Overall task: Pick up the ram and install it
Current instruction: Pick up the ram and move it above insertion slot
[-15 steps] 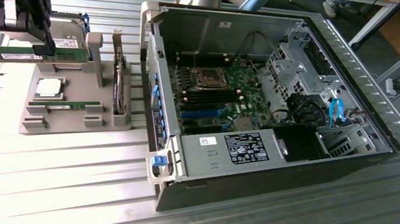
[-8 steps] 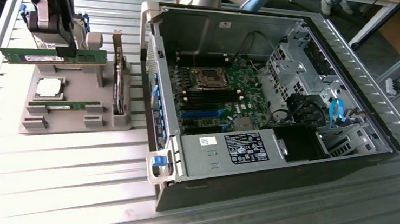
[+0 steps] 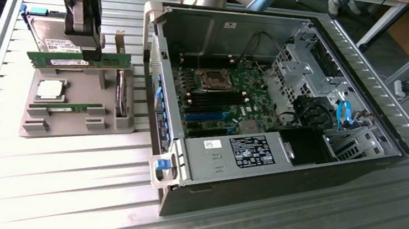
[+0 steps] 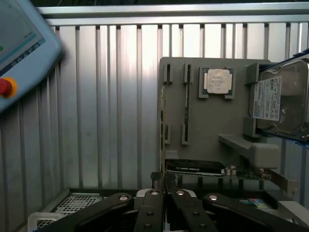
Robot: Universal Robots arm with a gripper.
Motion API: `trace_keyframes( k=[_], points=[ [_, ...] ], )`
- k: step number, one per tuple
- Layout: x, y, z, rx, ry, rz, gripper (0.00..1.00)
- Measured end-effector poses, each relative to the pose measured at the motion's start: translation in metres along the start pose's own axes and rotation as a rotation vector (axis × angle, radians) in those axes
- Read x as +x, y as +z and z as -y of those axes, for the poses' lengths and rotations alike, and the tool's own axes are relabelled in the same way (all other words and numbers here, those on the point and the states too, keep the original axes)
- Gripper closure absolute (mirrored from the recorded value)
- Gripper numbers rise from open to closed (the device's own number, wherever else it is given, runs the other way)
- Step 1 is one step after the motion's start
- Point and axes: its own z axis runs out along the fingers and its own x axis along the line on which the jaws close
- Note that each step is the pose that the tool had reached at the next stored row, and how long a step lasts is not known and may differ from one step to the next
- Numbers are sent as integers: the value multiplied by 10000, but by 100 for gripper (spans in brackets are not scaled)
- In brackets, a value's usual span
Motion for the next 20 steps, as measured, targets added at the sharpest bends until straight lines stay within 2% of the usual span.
trace_keyframes(
  k=[8,17,20],
  points=[
    [0,-2,263,0,1,-50,89],
    [1,-4,495,-1,1,-114,89],
    [1,-5,612,-1,1,-146,89]
  ],
)
